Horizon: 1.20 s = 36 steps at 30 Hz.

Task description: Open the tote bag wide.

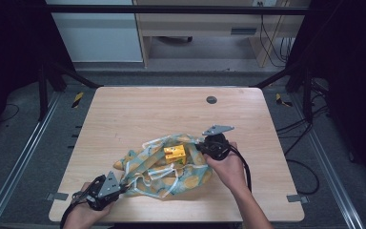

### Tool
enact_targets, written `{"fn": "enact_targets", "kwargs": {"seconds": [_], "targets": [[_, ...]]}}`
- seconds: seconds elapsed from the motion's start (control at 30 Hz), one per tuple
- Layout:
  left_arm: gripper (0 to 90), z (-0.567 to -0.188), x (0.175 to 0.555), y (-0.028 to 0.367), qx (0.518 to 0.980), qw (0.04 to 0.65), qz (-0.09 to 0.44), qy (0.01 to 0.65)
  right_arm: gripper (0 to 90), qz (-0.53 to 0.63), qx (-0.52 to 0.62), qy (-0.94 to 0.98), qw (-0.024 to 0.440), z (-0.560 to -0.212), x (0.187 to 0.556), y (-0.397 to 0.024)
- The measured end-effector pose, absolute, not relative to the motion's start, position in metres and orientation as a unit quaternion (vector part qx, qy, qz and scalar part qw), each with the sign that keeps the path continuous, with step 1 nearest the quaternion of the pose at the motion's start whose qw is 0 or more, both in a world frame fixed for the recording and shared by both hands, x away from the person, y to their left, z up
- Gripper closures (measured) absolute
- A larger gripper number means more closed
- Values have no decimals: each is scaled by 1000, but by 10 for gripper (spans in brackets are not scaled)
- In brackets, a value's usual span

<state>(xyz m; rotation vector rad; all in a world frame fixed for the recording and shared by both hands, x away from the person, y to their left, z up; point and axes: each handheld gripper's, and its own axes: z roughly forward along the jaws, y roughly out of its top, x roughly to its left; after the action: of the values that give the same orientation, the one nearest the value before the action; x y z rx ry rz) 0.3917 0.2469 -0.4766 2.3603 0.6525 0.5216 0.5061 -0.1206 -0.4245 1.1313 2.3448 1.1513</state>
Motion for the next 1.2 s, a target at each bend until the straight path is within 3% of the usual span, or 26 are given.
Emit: {"fn": "enact_targets", "kwargs": {"seconds": [0.33, 0.83, 1.2], "targets": [[900, -479, 398, 248, 896, 301, 202, 256, 900, 379, 432, 806, 142, -442, 534, -135], [900, -485, 398, 239, 905, 284, 190, 251, 900, 353, 452, 810, 121, -469, 551, -138], [900, -486, 402, 237, 905, 287, 177, 260, 900, 335, 458, 813, 132, -475, 557, -136]]}}
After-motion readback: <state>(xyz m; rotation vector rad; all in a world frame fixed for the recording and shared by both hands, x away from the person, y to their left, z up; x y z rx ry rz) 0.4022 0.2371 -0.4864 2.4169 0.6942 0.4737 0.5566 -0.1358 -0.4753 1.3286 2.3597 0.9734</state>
